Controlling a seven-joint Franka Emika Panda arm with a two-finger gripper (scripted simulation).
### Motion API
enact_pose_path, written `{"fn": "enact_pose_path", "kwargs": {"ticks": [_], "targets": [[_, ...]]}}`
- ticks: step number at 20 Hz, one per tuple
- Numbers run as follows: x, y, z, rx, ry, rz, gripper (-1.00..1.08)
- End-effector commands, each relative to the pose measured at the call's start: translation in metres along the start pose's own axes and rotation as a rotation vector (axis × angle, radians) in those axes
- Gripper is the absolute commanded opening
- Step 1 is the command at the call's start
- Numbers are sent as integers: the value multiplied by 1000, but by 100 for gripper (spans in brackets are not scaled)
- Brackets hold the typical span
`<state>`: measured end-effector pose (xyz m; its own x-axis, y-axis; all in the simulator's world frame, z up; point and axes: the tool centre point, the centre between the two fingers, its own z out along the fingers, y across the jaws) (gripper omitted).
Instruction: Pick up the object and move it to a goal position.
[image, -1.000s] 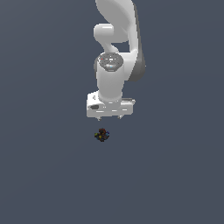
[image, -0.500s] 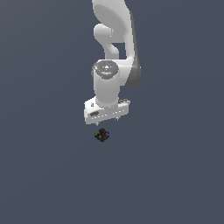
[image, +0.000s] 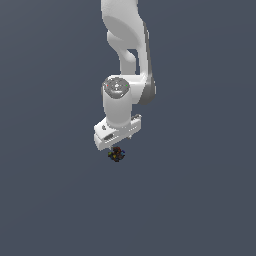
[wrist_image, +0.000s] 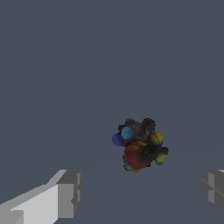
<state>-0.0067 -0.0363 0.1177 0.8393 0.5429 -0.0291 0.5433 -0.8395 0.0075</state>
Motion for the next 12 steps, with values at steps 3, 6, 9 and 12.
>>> {"fn": "enact_pose_path", "kwargs": {"ticks": [3,6,9,12], "targets": [[-2,5,11,1,7,-115,100],[-3,8,18,1,13,-189,100],[-4,10,25,2,17,-252,100],[-5,12,30,2,22,-304,100]]}}
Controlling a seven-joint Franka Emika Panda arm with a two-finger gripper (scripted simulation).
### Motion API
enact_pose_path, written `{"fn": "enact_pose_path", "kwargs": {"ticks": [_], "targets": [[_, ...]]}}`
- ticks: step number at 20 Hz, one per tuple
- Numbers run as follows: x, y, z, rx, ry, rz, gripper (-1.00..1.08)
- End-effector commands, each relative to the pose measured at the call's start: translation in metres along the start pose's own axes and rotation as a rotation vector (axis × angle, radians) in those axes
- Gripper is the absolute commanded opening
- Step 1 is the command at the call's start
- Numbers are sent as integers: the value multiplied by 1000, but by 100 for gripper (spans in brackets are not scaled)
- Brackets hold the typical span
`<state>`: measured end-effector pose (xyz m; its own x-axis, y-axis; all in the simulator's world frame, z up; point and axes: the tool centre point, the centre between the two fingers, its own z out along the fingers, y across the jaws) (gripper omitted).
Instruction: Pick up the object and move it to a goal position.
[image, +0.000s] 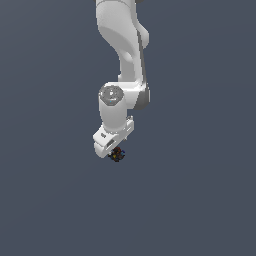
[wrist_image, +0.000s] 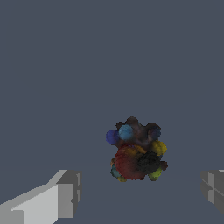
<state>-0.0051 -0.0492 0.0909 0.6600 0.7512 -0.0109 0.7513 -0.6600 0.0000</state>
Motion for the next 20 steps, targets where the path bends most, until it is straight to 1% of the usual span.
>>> {"fn": "enact_pose_path", "kwargs": {"ticks": [1,9,15,20], "targets": [[-1,1,4,0,4,-43,100],[-3,3,11,-1,10,-115,100],[-3,4,12,0,10,-116,100],[-3,3,29,-1,10,-118,100]]}}
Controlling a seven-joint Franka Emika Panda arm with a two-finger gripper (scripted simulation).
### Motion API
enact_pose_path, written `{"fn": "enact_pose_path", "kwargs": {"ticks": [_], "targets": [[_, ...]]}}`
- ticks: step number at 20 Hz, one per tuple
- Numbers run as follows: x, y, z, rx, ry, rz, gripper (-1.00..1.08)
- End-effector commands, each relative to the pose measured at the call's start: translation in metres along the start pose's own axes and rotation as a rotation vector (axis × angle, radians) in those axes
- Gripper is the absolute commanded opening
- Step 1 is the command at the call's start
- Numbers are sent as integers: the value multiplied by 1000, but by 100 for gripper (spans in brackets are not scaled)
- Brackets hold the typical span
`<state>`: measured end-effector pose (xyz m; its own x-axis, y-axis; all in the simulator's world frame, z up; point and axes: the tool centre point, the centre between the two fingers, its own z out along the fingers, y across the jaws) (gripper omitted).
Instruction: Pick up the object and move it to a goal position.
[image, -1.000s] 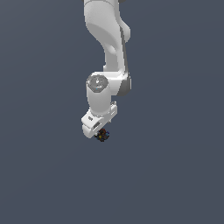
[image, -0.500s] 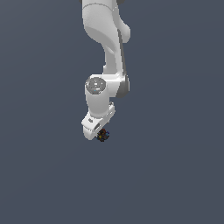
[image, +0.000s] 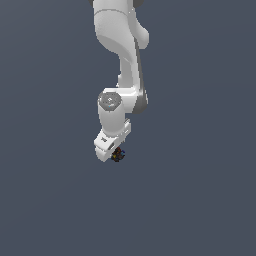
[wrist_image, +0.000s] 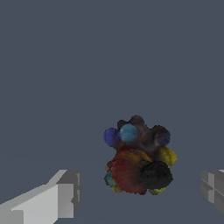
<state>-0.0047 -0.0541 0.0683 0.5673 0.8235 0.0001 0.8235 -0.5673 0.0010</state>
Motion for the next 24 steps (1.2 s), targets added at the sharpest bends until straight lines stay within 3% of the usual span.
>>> {"fn": "enact_pose_path", "kwargs": {"ticks": [1,10,11,24], "targets": [[0,-1,12,1,0,-1,100],[0,0,39,1,0,-3,100],[0,0,39,1,0,-3,-100],[3,6,28,-17,10,-1,-100]]}}
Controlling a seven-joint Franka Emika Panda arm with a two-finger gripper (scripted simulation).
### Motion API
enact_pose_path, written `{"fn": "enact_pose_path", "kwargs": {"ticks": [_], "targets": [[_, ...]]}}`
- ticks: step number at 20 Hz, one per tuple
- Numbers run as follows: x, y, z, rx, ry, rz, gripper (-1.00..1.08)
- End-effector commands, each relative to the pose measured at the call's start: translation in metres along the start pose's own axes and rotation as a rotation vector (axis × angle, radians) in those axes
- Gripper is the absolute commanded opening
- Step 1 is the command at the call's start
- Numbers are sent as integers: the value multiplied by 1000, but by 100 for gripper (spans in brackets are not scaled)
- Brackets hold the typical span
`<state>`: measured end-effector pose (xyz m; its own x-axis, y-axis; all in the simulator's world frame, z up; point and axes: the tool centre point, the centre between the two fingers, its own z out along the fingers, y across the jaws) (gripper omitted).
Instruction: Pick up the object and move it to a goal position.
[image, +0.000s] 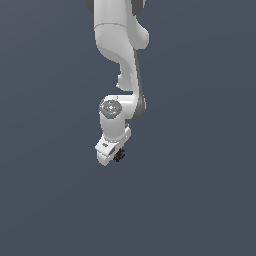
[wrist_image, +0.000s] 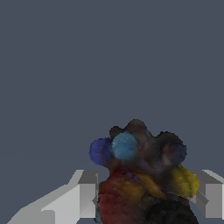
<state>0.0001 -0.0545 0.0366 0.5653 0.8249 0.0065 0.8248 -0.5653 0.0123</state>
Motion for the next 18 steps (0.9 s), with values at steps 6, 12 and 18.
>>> {"fn": "enact_pose_path", "kwargs": {"ticks": [6,12,18], "targets": [[7,35,-48,-87,44,29,-100],[12,87,-139,-241,121,81,-100],[3,134,-274,-449,225,153,-100]]}}
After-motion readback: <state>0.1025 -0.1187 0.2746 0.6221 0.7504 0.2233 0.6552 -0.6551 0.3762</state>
